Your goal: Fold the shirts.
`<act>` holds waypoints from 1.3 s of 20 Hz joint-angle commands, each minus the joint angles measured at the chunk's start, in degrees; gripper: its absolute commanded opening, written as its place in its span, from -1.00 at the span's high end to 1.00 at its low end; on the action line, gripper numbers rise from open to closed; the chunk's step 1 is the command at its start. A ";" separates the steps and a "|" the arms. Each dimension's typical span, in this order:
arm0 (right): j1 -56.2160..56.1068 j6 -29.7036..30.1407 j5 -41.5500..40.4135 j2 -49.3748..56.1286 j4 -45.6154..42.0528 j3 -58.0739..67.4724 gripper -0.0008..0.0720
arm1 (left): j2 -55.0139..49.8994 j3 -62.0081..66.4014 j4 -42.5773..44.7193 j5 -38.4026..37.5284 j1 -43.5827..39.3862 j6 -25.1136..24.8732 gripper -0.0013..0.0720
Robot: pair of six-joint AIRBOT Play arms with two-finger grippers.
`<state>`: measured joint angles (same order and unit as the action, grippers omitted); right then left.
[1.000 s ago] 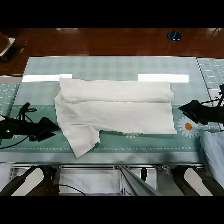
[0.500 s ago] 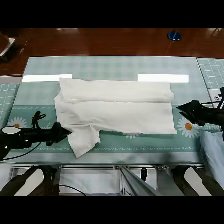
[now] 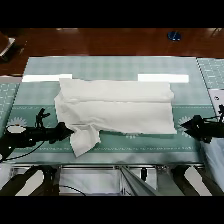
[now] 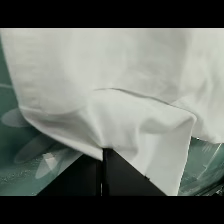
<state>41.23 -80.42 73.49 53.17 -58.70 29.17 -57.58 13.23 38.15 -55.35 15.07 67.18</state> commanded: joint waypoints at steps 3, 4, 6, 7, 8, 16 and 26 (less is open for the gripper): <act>-2.49 -1.84 2.64 4.39 -4.68 -0.85 -0.16 | 0.00 -0.04 -0.04 -0.15 -0.22 -0.13 0.92; -4.17 -1.60 1.68 6.32 -4.52 -0.85 -0.16 | 0.00 -0.04 -0.07 -0.13 -0.22 -0.13 0.92; -6.32 -1.64 -2.45 9.07 -2.78 -0.83 -0.16 | 0.00 -0.04 -0.07 -0.15 -0.22 -0.11 0.92; -7.10 -1.49 -5.09 10.19 -0.42 -0.83 -0.16 | 0.00 -0.04 -0.07 0.00 -0.22 -0.13 0.92; -8.09 -1.38 -7.54 11.28 1.46 -0.83 -0.16 | 0.00 -0.04 -0.07 0.52 -0.22 -0.09 0.92; -15.76 7.76 -11.19 17.07 13.57 2.67 0.91 | 0.07 3.23 -0.09 -2.45 -0.33 -0.26 0.92; -19.50 6.21 -5.35 27.36 12.35 31.82 0.91 | -15.89 38.82 -0.11 -2.99 -3.67 4.15 0.92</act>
<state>23.83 -73.73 67.88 75.81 -46.81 53.28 -65.95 41.74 38.24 -59.79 13.02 69.23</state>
